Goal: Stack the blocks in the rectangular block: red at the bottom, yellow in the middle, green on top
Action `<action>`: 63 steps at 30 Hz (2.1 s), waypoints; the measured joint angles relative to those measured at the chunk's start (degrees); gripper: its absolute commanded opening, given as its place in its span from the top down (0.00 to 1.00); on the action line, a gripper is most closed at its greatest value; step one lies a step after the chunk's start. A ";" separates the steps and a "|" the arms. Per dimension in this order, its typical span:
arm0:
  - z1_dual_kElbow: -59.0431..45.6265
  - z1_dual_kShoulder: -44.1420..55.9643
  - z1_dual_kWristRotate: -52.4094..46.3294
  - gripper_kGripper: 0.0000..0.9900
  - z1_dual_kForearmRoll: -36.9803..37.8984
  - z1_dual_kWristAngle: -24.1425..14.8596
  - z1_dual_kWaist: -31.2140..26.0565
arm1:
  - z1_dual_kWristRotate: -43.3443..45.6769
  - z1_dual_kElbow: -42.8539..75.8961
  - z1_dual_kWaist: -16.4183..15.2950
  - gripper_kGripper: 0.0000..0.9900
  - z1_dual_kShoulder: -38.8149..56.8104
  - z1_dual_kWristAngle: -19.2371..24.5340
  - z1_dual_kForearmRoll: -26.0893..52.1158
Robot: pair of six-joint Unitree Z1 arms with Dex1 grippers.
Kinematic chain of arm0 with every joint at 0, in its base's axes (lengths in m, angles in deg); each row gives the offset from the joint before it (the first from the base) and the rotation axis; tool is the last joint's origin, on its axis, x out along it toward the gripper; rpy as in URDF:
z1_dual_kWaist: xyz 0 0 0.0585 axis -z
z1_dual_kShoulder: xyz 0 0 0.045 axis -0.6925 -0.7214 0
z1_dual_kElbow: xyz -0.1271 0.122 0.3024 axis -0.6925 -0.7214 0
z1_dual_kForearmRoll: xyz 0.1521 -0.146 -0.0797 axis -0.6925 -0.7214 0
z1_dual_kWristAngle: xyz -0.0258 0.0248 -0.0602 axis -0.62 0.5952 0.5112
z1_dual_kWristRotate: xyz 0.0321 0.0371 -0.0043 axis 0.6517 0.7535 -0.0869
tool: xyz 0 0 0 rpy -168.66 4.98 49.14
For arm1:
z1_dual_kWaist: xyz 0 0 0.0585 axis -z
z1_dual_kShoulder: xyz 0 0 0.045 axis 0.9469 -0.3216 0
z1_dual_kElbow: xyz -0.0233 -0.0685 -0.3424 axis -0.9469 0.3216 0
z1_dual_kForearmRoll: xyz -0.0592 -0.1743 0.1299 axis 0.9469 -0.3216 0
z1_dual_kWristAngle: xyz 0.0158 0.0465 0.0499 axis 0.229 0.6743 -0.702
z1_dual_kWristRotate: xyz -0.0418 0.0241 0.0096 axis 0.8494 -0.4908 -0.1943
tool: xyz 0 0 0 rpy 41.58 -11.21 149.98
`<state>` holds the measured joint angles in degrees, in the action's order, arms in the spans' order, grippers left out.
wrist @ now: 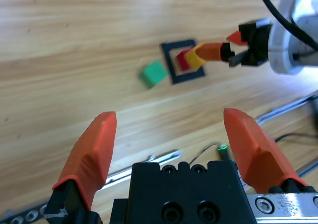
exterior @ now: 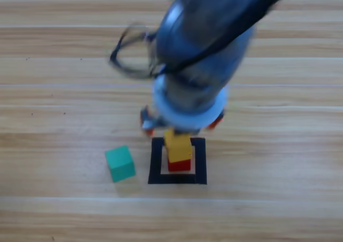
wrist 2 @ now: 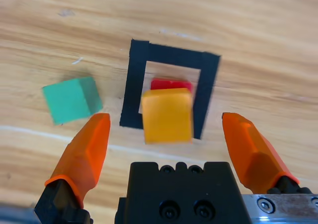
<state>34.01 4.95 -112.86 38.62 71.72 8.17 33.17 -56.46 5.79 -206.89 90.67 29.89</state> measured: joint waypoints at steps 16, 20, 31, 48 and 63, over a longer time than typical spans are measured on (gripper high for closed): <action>23.70 -35.32 -16.07 0.07 -8.33 -0.11 -0.19 | 22.69 54.80 5.02 0.00 46.52 -8.64 34.74; 24.61 -43.09 -22.68 0.07 -9.97 -0.07 -0.23 | 27.00 58.53 7.10 0.00 49.15 -9.22 38.19; 24.65 -52.59 -35.32 0.07 -10.34 2.30 -0.28 | 29.87 59.90 8.15 0.00 49.46 -9.46 38.52; 26.63 -61.06 -38.77 0.07 -10.11 6.40 -3.26 | 29.99 61.53 9.03 0.00 49.46 -9.46 39.16; 27.07 -65.17 -32.96 0.07 -6.09 8.27 -8.57 | 30.00 61.85 9.12 0.00 49.45 -9.02 39.36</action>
<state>61.09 -60.22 -145.82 32.53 79.98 -0.40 63.17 5.39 14.91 -157.43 81.65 69.25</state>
